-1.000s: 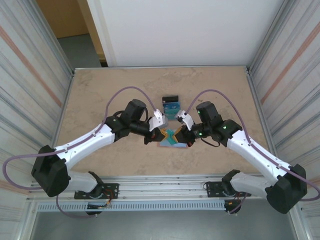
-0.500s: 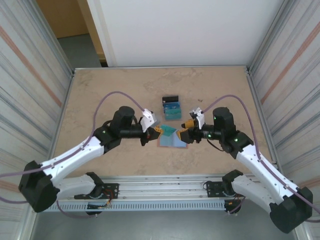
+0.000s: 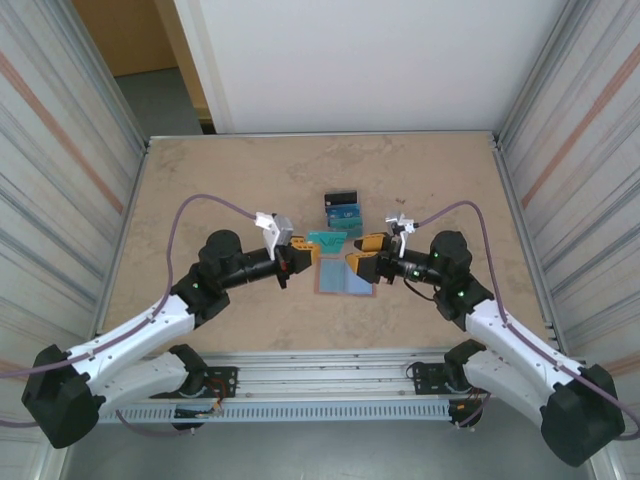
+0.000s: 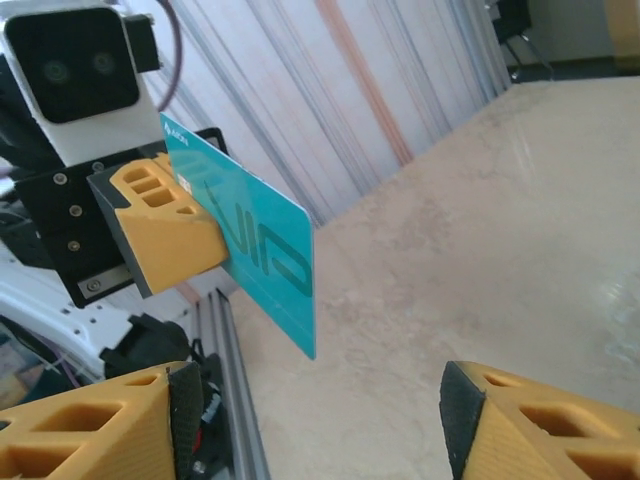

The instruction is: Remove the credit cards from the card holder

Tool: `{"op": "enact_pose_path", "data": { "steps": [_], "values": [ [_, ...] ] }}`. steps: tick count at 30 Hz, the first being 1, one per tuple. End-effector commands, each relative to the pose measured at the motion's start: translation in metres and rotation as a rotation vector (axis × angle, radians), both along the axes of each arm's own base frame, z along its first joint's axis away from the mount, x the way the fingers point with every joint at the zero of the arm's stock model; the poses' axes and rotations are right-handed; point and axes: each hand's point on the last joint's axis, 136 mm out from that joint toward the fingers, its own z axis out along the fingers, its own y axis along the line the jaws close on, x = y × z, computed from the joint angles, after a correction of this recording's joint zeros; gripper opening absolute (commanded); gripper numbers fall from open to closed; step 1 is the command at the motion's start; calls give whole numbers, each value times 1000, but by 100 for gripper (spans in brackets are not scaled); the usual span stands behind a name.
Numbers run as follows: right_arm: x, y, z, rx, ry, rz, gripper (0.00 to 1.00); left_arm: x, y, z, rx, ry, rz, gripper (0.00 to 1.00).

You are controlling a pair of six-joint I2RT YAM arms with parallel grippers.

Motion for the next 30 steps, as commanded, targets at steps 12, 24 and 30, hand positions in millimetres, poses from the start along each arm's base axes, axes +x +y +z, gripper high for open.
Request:
{"op": "enact_pose_path", "data": {
  "steps": [12, 24, 30],
  "values": [
    [-17, 27, 64, 108, -176, 177, 36, -13, -7, 25, -118, -8, -102, 0],
    [-27, 27, 62, 38, -193, 213, 0, -13, -5, 24, -44, -38, -91, 30],
    [-39, 21, 44, -134, -173, 217, 0, -21, 12, 37, 86, -182, -57, 43]
  ]
}}
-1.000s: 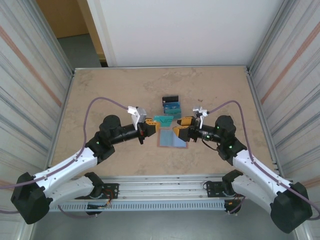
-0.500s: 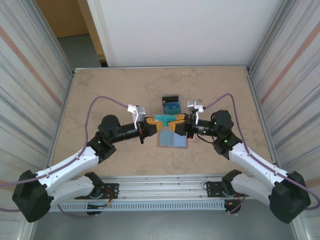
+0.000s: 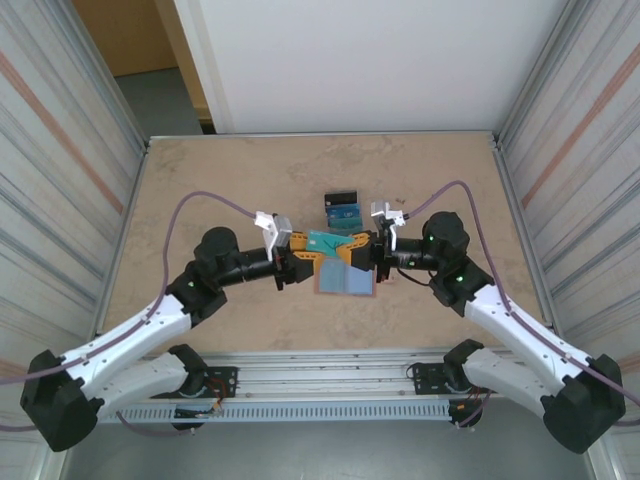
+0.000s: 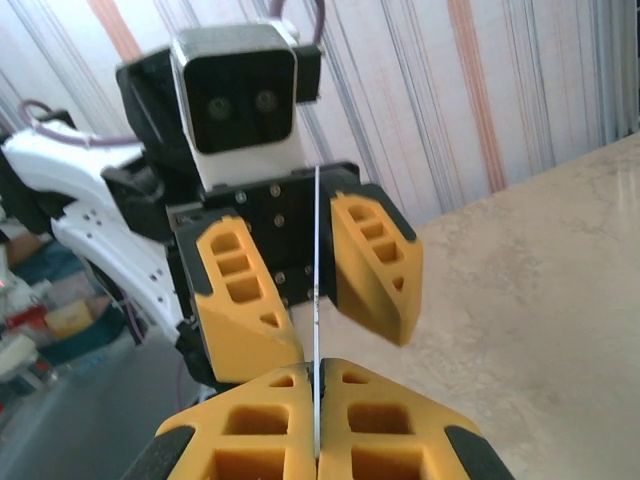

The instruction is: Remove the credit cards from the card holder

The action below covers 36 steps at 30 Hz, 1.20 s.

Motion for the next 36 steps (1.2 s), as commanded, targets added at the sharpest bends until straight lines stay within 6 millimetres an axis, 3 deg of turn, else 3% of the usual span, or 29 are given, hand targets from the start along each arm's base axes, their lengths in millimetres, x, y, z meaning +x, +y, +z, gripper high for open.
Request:
{"op": "enact_pose_path", "data": {
  "steps": [1, 8, 17, 27, 29, 36],
  "values": [
    [-11, -6, -13, -123, -19, 2, 0, -6, 13, 23, 73, -153, 20, 43],
    [-18, -13, -27, -245, -8, -11, 0, -12, 10, 29, 192, -230, -61, 51],
    [-23, -14, -30, -292, -13, 10, 0, -22, -12, 16, 278, -216, -269, 51],
    [-22, -14, -37, -314, 0, 7, 0, -24, -25, -5, 335, -174, -365, 46],
    [-21, -13, -38, -318, 3, 7, 0, -22, -28, -9, 346, -167, -370, 41],
    [-19, -14, -41, -326, 4, -4, 0, -14, -33, -18, 367, -169, -370, 5]
  ]
}}
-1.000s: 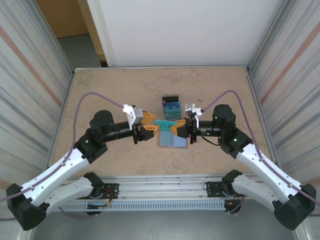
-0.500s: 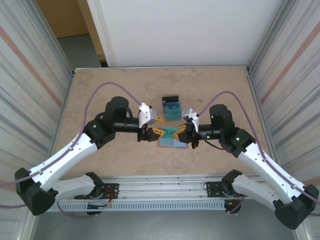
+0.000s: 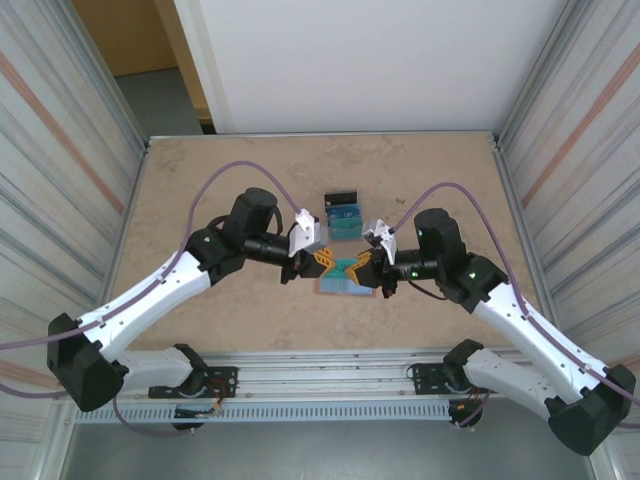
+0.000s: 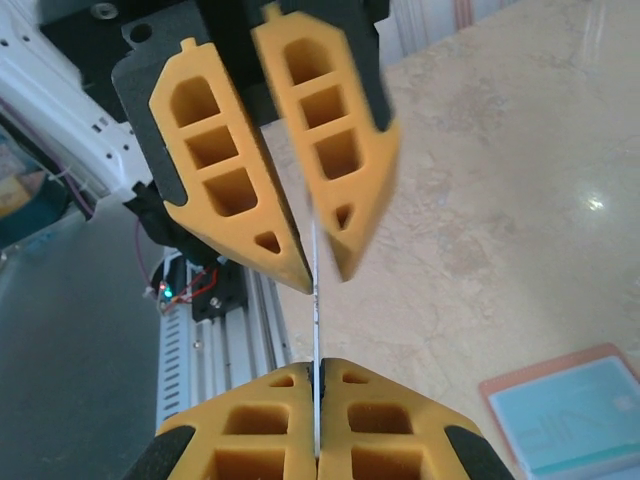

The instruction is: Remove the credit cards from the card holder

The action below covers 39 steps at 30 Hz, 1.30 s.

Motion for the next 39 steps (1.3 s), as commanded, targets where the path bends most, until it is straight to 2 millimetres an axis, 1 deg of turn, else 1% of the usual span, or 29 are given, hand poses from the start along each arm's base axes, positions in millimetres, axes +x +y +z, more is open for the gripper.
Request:
{"op": "enact_pose_path", "data": {
  "steps": [1, 2, 3, 5, 6, 7, 10, 11, 12, 14, 15, 16, 19, 20, 25, 29, 33, 39],
  "values": [
    [0, 0, 8, 5, -41, 3, 0, 3, -3, 6, -5, -45, -10, 1],
    [4, -1, 7, -2, -43, -20, 3, 6, -4, 4, 0, -55, -3, 0],
    [9, -3, 5, -12, -49, -56, 11, 10, -4, 2, 6, -69, 7, 0],
    [23, -10, 0, -32, -54, -143, 35, 21, -3, -5, 22, -84, 30, 0],
    [29, -15, -2, -39, -52, -188, 44, 30, -1, -9, 32, -91, 50, 0],
    [35, -19, -4, -44, -46, -226, 50, 41, 1, -12, 40, -102, 76, 0],
    [50, -32, -8, -54, -33, -343, 60, 73, 5, -26, 89, -145, 128, 0],
    [54, -36, -9, -60, -31, -379, 65, 83, 6, -30, 106, -161, 141, 0],
    [59, -42, -9, -62, -29, -421, 73, 95, 7, -36, 126, -179, 155, 0],
    [67, -51, -9, -69, -25, -497, 78, 115, 7, -43, 144, -198, 166, 1],
    [71, -57, -10, -76, -23, -537, 88, 125, 6, -48, 143, -199, 161, 2],
    [75, -63, -12, -84, -19, -582, 94, 136, 6, -52, 140, -201, 169, 3],
    [84, -79, -17, -108, 0, -695, 100, 164, 2, -64, 135, -196, 192, 5],
    [87, -84, -18, -113, 7, -727, 99, 170, -1, -67, 134, -198, 193, 5],
    [100, -105, -29, -145, 56, -882, 99, 196, -18, -89, 149, -157, 185, 5],
    [107, -114, -32, -152, 78, -950, 99, 208, -26, -108, 178, -130, 173, 5],
    [108, -115, -31, -148, 82, -965, 99, 218, -30, -125, 220, -111, 178, 4],
    [108, -117, -26, -125, 73, -977, 99, 222, -35, -145, 251, -59, 185, 4]
  ]
}}
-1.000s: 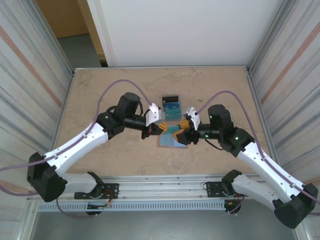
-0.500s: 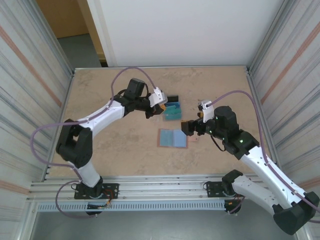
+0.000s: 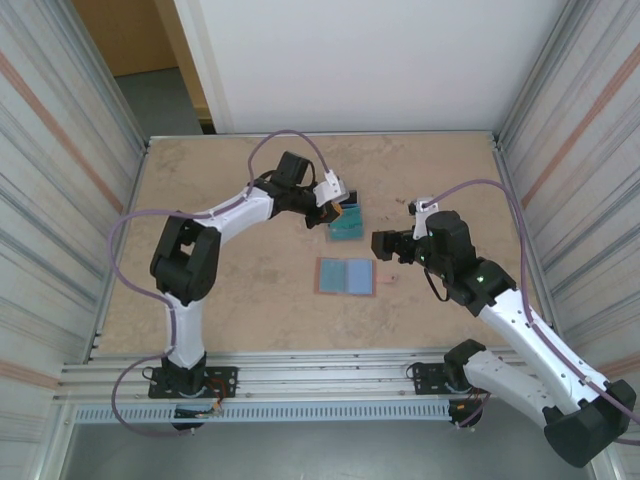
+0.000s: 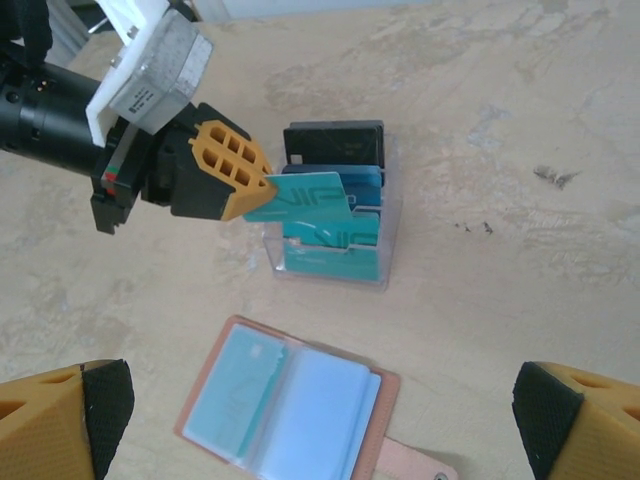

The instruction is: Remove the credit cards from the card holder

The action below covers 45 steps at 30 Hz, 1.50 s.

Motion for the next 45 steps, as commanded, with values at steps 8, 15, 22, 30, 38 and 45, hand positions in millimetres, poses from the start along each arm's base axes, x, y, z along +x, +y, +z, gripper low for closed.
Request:
{"op": "enact_pose_path", "data": {
  "steps": [8, 15, 22, 30, 38, 45],
  "values": [
    [-2, -12, 10, 25, -30, -54, 99, 7, -11, -11, 32, 30, -11, 4],
    [-7, -17, 12, 30, -41, -65, 99, 11, -9, -28, 55, 54, -11, 4],
    [-10, -20, 11, 29, -36, -71, 99, 15, -7, -36, 50, 83, -12, 4],
    [-10, -20, 9, 29, -30, -70, 99, 13, -4, -44, 65, 97, -29, 7],
    [-9, -18, 8, 33, -22, -62, 99, 12, -4, -41, 62, 90, -29, 23],
    [-9, -18, 6, 31, -14, -64, 99, 11, -4, -16, 37, 58, -25, 23]
  ]
}}
